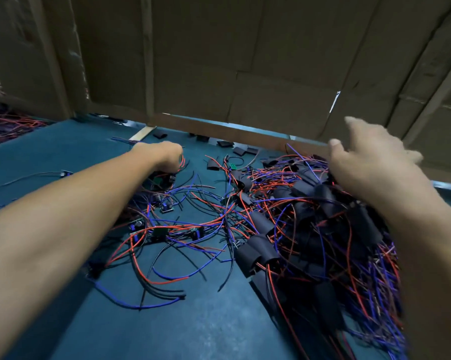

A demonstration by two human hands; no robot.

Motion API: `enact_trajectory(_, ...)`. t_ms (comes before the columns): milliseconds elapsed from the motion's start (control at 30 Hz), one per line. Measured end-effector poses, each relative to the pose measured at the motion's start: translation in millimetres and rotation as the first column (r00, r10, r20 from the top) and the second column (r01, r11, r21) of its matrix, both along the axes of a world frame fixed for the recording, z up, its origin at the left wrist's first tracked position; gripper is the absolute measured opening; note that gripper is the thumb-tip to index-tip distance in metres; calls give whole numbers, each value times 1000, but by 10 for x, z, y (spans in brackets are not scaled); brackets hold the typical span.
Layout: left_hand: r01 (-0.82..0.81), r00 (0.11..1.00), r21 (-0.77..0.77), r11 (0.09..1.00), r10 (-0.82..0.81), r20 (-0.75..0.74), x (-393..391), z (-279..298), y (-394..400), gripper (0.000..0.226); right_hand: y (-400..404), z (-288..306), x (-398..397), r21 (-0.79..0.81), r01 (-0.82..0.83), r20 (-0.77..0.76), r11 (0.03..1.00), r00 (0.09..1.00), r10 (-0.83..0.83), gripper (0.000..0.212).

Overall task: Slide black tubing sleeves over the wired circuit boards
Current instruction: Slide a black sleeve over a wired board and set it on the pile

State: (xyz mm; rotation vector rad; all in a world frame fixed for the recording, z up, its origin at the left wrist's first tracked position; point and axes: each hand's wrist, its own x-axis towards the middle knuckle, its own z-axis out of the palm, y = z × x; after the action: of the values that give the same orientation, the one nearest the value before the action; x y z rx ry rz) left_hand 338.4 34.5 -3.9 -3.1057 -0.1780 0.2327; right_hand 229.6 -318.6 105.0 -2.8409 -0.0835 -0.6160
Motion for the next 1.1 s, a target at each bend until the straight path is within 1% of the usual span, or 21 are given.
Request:
enact_trajectory(67,-12,1000,-35,999,12,8,-66,23,16,36,197,14,-169,123,-283,163,951,951,262,37)
enact_trajectory(100,-26,999,-86,996,28,20,-131,42,3,39,333,-28,-248,154,-449,215,880,885,414,32)
enact_trajectory(133,-35,998,-156,987,44,54,-207,56,-2,39,477,-116,-302,148,-584,214,798,807,551,27)
enact_trajectory(167,-33,991,-231,972,62,116,-297,67,-10,36,625,-253,-339,122,-675,151,728,738,658,26)
enact_trajectory(200,1,974,-307,952,69,216,-380,70,-16,32,772,-421,-359,93,-729,40,678,683,729,29)
enact_trajectory(267,103,904,-452,886,107,415,-651,77,-102,33,1008,-798,-347,-2,-782,-231,623,607,760,39)
enact_trajectory(300,150,875,-549,822,148,461,-811,74,-172,28,1072,-966,-318,-67,-794,-333,604,588,737,39)
enact_trajectory(333,188,866,-675,713,204,457,-975,57,-246,26,1104,-1085,-285,-124,-799,-388,589,585,712,37)
enact_trajectory(367,206,875,-787,582,252,415,-1137,28,-324,28,1101,-1144,-253,-141,-795,-407,590,589,698,35)
enact_trajectory(400,214,876,-852,479,291,384,-1287,-9,-386,31,1085,-1157,-217,-126,-790,-409,600,593,694,33)
enact_trajectory(433,237,863,-874,424,321,390,-1424,-57,-435,30,1067,-1149,-189,-109,-786,-401,608,595,697,31)
enact_trajectory(467,275,835,-864,423,341,433,-1535,-97,-476,27,1050,-1123,-170,-104,-783,-392,613,599,698,29)
enact_trajectory(533,339,768,-814,473,361,530,-1683,-143,-538,16,999,-1039,-160,-88,-780,-342,620,608,717,23)
enact_trajectory(600,375,735,-784,494,357,576,-1733,-141,-568,12,928,-929,-166,-31,-779,-229,627,616,754,21)
enact_trajectory(700,395,732,-765,508,329,597,-1724,-149,-580,23,810,-715,-180,170,-745,-22,645,652,758,18)
enact_trajectory(767,395,764,-777,489,295,574,-1721,-188,-575,29,748,-570,-178,378,-699,72,607,676,734,15)
enact_trajectory(867,385,821,-839,386,272,502,-1704,-215,-567,29,671,-388,-196,682,-591,163,431,697,698,10)
enact_trajectory(967,349,883,-884,311,206,421,-1675,-228,-567,23,608,-245,-231,857,-463,208,226,713,670,13)
enact_trajectory(1000,313,906,-887,340,174,387,-1667,-243,-564,22,592,-207,-239,903,-402,210,149,717,664,14)
enact_trajectory(1033,279,923,-866,415,133,361,-1666,-265,-555,22,571,-169,-238,937,-340,207,78,723,660,14)
enact_trajectory(1100,258,942,-739,623,7,335,-1683,-292,-548,31,517,-103,-227,976,-214,177,-25,730,660,15)
